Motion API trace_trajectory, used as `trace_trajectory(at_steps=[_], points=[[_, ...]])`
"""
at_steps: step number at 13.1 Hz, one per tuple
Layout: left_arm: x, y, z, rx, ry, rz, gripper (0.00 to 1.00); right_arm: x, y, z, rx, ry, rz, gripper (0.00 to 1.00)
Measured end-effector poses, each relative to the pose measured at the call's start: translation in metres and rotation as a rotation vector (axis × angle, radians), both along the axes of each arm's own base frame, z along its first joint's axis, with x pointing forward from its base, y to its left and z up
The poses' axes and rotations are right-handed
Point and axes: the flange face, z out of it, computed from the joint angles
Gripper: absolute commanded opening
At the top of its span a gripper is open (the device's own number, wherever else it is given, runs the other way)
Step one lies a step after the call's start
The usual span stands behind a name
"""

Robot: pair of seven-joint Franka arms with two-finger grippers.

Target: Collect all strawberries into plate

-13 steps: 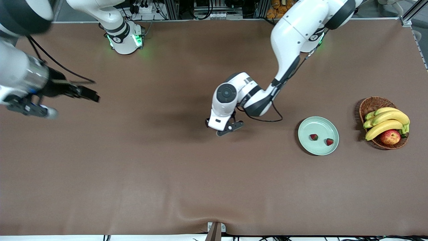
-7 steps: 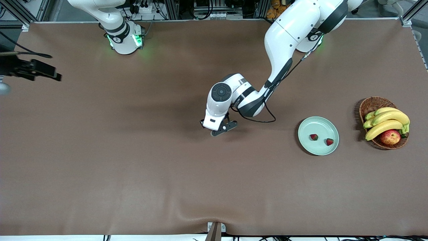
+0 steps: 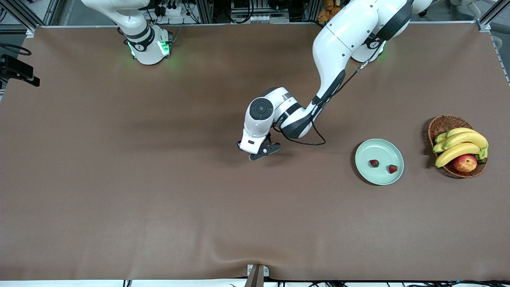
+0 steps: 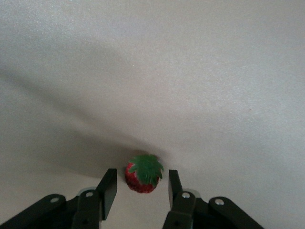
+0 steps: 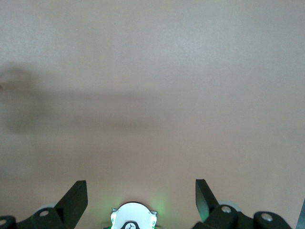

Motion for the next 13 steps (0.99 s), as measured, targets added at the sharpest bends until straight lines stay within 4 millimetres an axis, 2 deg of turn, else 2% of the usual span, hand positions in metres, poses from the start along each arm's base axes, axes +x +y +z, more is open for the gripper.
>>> trace_trajectory(at_steps=[4, 9, 11, 13], points=[[0.009, 0.01, -0.005, 0.016, -0.008, 0.012, 0.5, 0.0, 0.0, 0.0, 0.0, 0.0, 0.002, 1.0], [0.008, 0.009, -0.007, 0.016, -0.006, 0.01, 0.5, 0.0, 0.001, 0.0, 0.0, -0.001, 0.003, 1.0], [0.006, 0.007, -0.01, 0.012, -0.008, 0.007, 0.41, 0.004, 0.001, 0.0, -0.004, -0.02, -0.011, 1.0], [0.005, 0.006, -0.014, 0.004, -0.011, 0.007, 0.28, 0.014, 0.003, -0.01, -0.012, -0.053, -0.043, 1.0]])
